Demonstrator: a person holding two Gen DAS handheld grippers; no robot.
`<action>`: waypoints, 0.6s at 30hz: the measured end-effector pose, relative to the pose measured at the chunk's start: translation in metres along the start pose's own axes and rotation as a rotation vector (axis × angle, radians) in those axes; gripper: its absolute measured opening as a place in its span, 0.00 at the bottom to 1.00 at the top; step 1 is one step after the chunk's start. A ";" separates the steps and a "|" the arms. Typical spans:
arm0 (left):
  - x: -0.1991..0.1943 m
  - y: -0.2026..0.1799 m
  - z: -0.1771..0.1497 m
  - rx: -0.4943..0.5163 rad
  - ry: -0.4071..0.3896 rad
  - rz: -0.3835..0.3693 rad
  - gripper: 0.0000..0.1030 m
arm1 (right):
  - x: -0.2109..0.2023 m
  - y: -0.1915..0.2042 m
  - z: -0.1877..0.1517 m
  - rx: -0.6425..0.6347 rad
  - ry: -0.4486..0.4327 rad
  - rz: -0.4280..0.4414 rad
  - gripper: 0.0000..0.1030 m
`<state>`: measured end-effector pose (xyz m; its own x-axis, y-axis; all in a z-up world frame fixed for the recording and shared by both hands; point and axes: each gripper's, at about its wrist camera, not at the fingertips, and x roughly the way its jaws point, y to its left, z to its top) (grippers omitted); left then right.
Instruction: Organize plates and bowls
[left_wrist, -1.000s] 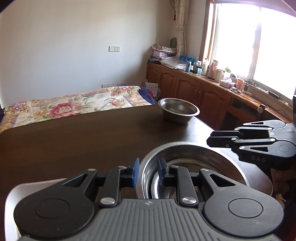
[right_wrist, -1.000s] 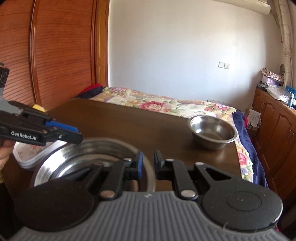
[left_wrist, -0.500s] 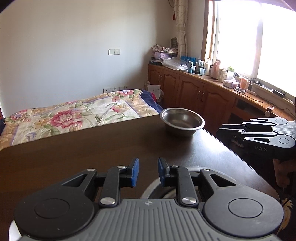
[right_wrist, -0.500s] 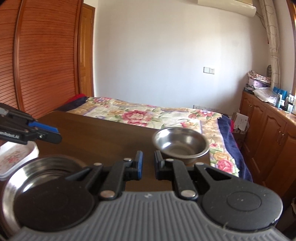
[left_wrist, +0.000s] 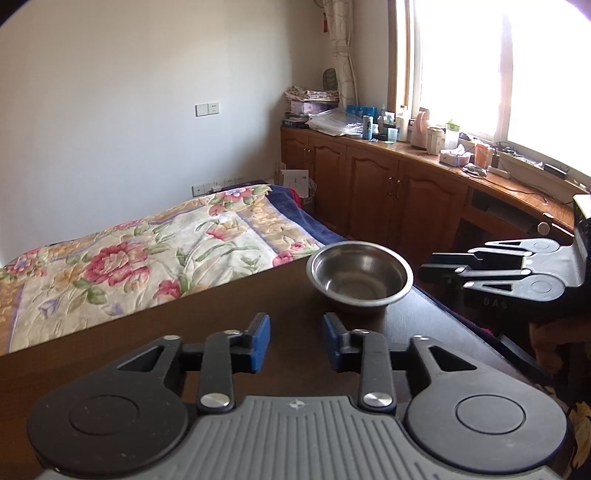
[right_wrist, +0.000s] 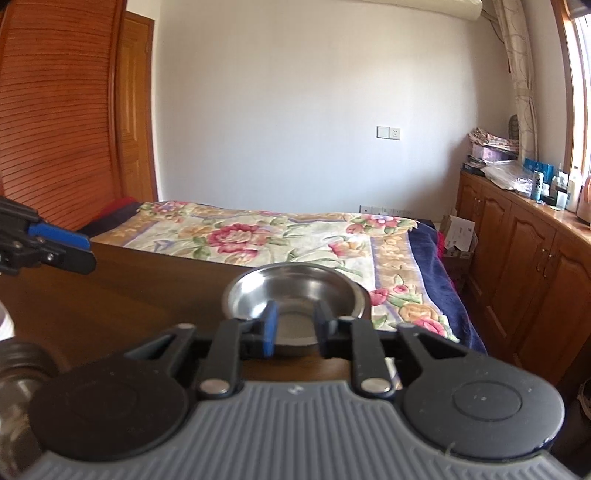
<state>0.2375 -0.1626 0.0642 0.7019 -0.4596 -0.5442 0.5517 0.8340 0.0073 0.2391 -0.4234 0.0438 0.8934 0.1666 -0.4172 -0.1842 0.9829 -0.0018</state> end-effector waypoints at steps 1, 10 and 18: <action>0.003 0.000 0.003 -0.001 -0.001 -0.004 0.46 | 0.002 -0.002 0.000 0.004 0.001 -0.002 0.36; 0.039 -0.003 0.020 -0.009 0.015 -0.037 0.61 | 0.026 -0.020 0.000 0.047 0.019 -0.016 0.43; 0.077 0.004 0.029 -0.020 0.075 -0.053 0.60 | 0.040 -0.027 -0.002 0.071 0.039 -0.036 0.43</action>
<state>0.3069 -0.2033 0.0469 0.6357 -0.4798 -0.6047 0.5776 0.8154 -0.0397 0.2786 -0.4432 0.0256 0.8820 0.1295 -0.4530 -0.1217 0.9915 0.0464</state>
